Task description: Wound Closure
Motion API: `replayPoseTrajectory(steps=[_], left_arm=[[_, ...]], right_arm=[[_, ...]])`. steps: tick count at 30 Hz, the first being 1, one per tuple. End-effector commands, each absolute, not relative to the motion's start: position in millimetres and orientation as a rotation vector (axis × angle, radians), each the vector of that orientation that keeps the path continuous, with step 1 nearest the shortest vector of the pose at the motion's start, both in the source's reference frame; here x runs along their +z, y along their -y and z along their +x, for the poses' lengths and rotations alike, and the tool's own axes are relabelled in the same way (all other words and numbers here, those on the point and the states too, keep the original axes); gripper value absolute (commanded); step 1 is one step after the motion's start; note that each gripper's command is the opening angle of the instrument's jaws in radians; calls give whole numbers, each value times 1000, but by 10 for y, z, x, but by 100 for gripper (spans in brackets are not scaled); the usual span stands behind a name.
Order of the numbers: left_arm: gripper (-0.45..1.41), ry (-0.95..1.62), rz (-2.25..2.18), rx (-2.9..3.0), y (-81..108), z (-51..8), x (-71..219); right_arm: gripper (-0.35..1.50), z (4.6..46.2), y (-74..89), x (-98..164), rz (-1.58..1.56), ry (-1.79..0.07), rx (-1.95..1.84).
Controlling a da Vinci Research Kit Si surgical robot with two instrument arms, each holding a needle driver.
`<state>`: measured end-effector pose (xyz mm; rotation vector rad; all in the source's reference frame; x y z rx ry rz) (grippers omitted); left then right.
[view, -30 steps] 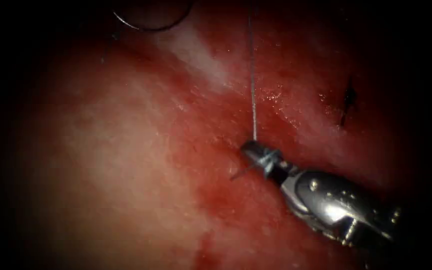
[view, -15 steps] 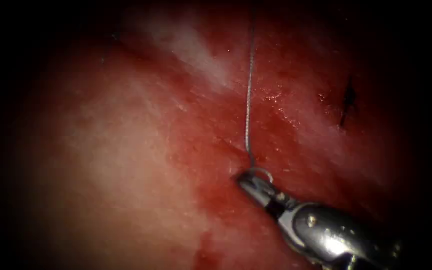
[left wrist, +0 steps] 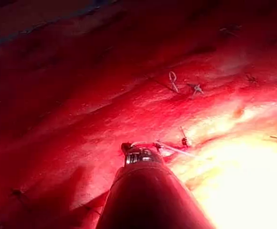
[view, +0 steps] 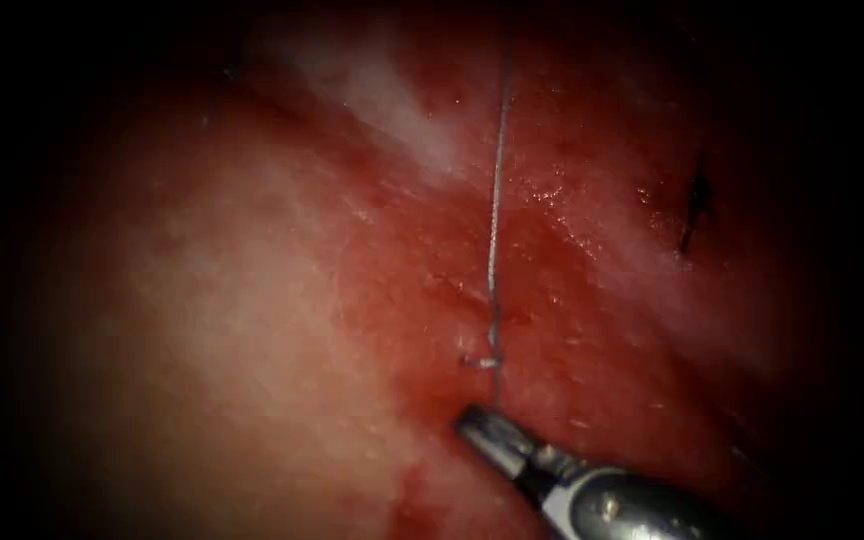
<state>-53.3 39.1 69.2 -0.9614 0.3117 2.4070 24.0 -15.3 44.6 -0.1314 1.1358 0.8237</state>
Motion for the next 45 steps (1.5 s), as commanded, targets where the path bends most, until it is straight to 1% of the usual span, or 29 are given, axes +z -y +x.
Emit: replayPoseTrajectory(steps=[1, 10, 23, 36, 39, 43, 44, 45], left_arm=[[-45, -320, -965, 2406, -398, -540, 696], [-45, -340, -947, 2405, -419, -540, 705], [-45, -362, -938, 2403, -443, -549, 726], [-45, -362, -956, 2402, -453, -554, 739], [-45, -330, -996, 2420, -442, -551, 734], [-45, -184, -1031, 2467, -422, -545, 722], [-45, -159, -1035, 2478, -417, -543, 718], [-45, -141, -1040, 2487, -411, -541, 713]], right_arm=[[-35, 251, 157, 448, -127, -1140, 820], [-35, 260, 178, 445, -116, -1150, 789], [-35, 270, 221, 468, -94, -1111, 729], [-35, 267, 232, 476, -76, -1085, 705], [-35, 265, 222, 472, -73, -1085, 714], [-35, 262, 210, 468, -67, -1086, 721], [-26, 260, 208, 467, -60, -1089, 718], [-8, 258, 205, 466, -54, -1095, 716]])
